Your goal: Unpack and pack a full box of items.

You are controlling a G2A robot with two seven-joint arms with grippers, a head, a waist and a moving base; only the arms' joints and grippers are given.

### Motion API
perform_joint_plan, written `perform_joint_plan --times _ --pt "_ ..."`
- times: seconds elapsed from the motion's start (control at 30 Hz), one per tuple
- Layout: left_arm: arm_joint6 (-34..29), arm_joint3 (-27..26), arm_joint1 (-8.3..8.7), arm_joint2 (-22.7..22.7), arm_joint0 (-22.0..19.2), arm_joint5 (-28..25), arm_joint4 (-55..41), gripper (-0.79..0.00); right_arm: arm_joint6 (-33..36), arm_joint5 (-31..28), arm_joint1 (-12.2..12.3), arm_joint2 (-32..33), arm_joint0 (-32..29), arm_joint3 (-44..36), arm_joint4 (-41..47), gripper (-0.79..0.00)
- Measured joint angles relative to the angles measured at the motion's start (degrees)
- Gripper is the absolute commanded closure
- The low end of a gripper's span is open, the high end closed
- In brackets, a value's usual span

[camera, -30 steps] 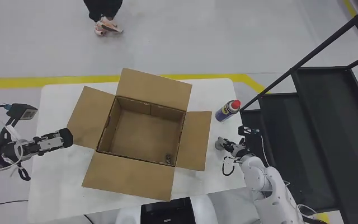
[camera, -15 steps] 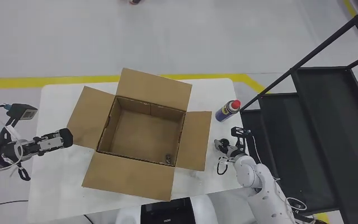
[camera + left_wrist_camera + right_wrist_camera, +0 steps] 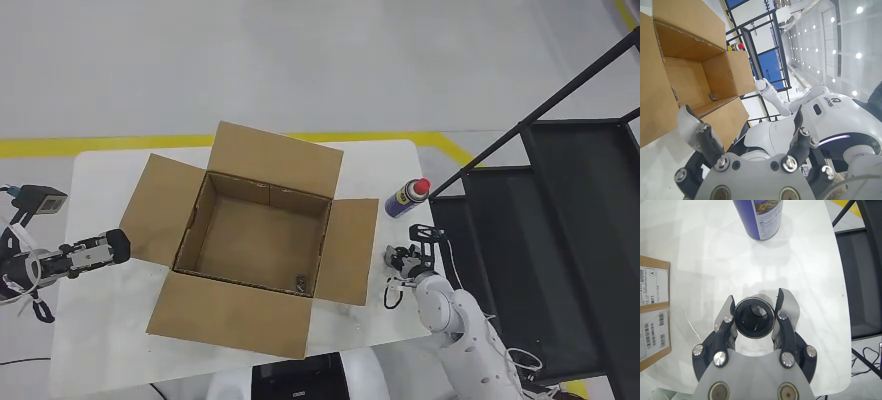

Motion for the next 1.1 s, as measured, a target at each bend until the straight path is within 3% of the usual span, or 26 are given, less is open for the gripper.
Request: perform_joint_plan --times 0.33,0.7,0.9,1.1 --pt "0.0 0.0 0.00 0.0 0.0 0.0 0.0 -0.785 3.9 0.4 0.9 7.5 -7.0 -16.1 0.6 0.000" --pt "0.0 0.0 0.00 0.0 0.0 0.0 0.0 -0.785 7.1 -2.7 1.0 17.8 -13.6 -35.6 18.1 0.000" --pt "0.0 0.0 0.00 0.0 0.0 0.0 0.0 -0.785 9.5 -8.7 1.3 14.6 -11.2 -38.7 24.0 0.000" --pt "0.0 0.0 0.00 0.0 0.0 0.0 0.0 -0.785 11.8 -13.8 1.6 4.3 -5.8 -38.2 21.4 0.000"
